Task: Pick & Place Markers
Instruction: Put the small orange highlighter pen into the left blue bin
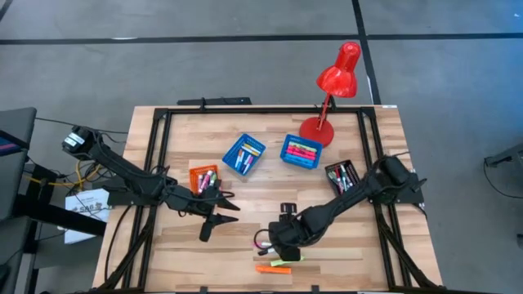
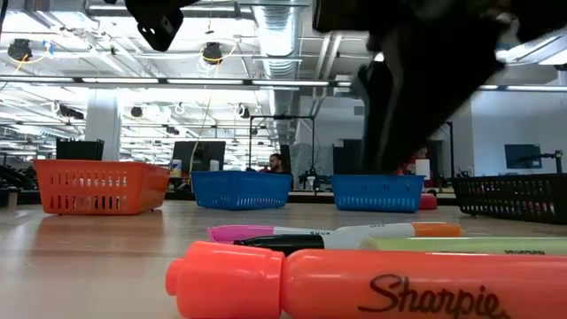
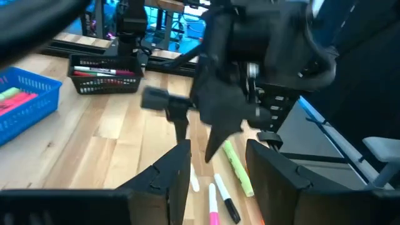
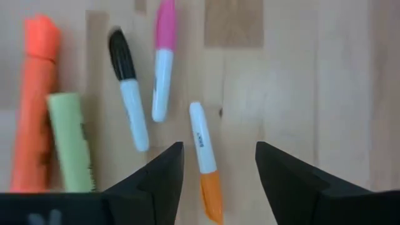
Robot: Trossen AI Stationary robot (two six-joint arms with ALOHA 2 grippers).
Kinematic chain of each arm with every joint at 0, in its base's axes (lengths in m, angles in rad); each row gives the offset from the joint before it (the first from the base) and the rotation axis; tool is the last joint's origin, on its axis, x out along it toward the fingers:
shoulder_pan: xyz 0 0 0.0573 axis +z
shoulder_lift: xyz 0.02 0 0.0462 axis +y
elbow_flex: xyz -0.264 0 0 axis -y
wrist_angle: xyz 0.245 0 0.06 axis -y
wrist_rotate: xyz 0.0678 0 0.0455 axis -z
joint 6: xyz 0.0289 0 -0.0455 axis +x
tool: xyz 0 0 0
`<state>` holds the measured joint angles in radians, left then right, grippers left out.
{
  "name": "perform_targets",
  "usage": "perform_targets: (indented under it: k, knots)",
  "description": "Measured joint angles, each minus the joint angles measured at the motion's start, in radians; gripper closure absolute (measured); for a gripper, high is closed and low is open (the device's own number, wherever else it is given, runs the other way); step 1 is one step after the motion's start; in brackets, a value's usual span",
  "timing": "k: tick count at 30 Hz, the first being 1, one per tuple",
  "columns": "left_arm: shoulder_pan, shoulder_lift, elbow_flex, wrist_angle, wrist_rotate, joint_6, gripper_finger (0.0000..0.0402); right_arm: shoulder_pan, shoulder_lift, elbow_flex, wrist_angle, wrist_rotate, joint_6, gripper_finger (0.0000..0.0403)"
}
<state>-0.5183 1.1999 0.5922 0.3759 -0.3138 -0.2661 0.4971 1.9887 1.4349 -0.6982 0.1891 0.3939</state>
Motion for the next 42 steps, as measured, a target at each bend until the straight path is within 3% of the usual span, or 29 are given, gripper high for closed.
perform_targets:
  k: [15, 25, 29, 32, 38, 42]
  knots:
    - [0.034, 0.0, 0.0, 0.004, 0.0, 0.0, 0.0252, -0.052, 0.095, 0.0, -0.049, -0.055, 0.054, 0.0252]
    - [0.034, 0.0, 0.0, 0.004, 0.0, 0.0, 0.0252, -0.097, 0.132, 0.004, -0.011, -0.121, 0.074, 0.0372]
    - [0.034, 0.0, 0.0, 0.004, 0.0, 0.0, 0.0252, -0.11, 0.109, 0.011, -0.019, -0.12, 0.139, 0.0379]
    - [0.034, 0.0, 0.0, 0.004, 0.0, 0.0, 0.0252, -0.111, 0.058, 0.014, -0.015, -0.03, 0.156, 0.0369]
    - [0.034, 0.0, 0.0, 0.007, 0.0, 0.0, 0.0252, -0.069, -0.151, 0.029, -0.032, 0.265, 0.121, 0.0367]
    - [0.033, 0.0, 0.0, 0.007, 0.0, -0.003, 0.0252, 0.008, -0.305, -0.04, 0.049, 0.557, 0.121, 0.0378]
